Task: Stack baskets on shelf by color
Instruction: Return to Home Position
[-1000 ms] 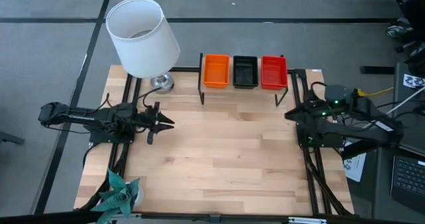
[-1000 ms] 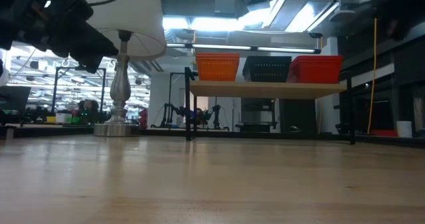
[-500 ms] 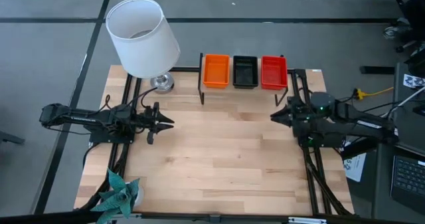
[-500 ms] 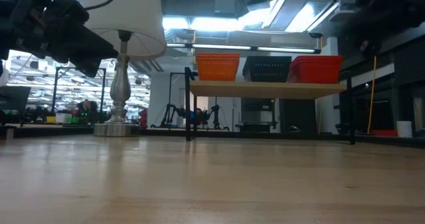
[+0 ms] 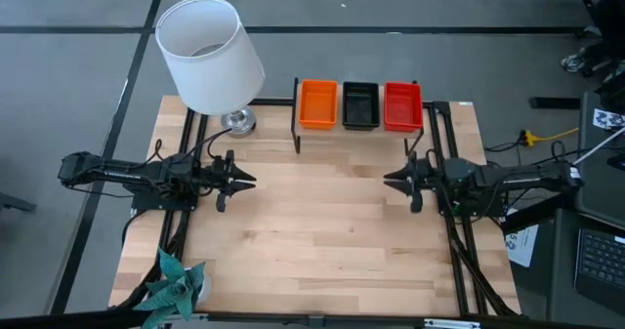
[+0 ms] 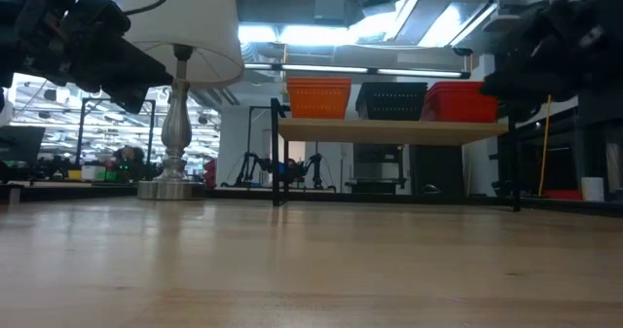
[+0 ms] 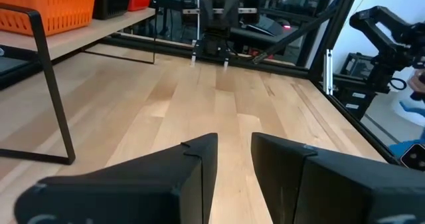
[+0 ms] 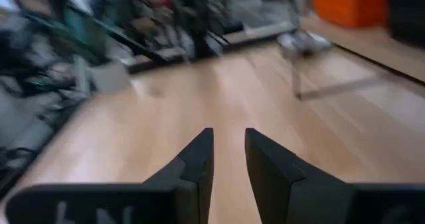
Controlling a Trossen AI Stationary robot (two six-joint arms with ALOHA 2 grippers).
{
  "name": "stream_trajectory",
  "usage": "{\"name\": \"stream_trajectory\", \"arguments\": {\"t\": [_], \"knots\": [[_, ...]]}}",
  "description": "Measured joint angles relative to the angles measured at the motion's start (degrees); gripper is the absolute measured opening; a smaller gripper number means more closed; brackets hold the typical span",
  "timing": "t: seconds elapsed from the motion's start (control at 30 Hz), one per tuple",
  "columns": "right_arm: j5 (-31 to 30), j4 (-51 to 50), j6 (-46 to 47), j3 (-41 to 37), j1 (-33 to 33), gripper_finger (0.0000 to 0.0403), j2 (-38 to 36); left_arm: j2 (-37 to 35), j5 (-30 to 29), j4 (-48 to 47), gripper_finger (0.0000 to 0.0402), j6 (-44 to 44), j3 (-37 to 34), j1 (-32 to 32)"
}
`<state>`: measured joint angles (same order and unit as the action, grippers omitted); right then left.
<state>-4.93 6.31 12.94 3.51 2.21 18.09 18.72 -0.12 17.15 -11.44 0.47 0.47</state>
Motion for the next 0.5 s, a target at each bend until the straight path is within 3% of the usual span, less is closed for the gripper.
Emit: {"name": "stream_trajectory", "arguments": {"t": [0.07, 0.27, 0.37, 0.5], "knots": [[0.0, 6.2, -1.7, -3.1, 2.6, 0.0086, 0.0, 0.0, 0.0, 0.0, 0.0085, 0.0, 0.0, 0.0], [0.0, 6.0, -11.3, -3.0, 9.6, 0.0086, -2.0, 0.0, 0.0, -0.1, 0.0085, 0.0, 0.0, 0.0], [0.0, 6.1, -16.3, -3.0, 10.9, 0.0086, -5.0, 0.0, 0.0, -0.1, 0.0085, 0.0, 0.0, 0.0], [-0.1, 6.0, -16.3, -3.1, 10.9, 0.0086, -10.0, 0.0, 0.0, -0.1, 0.0085, 0.0, 0.0, 0.0]]}}
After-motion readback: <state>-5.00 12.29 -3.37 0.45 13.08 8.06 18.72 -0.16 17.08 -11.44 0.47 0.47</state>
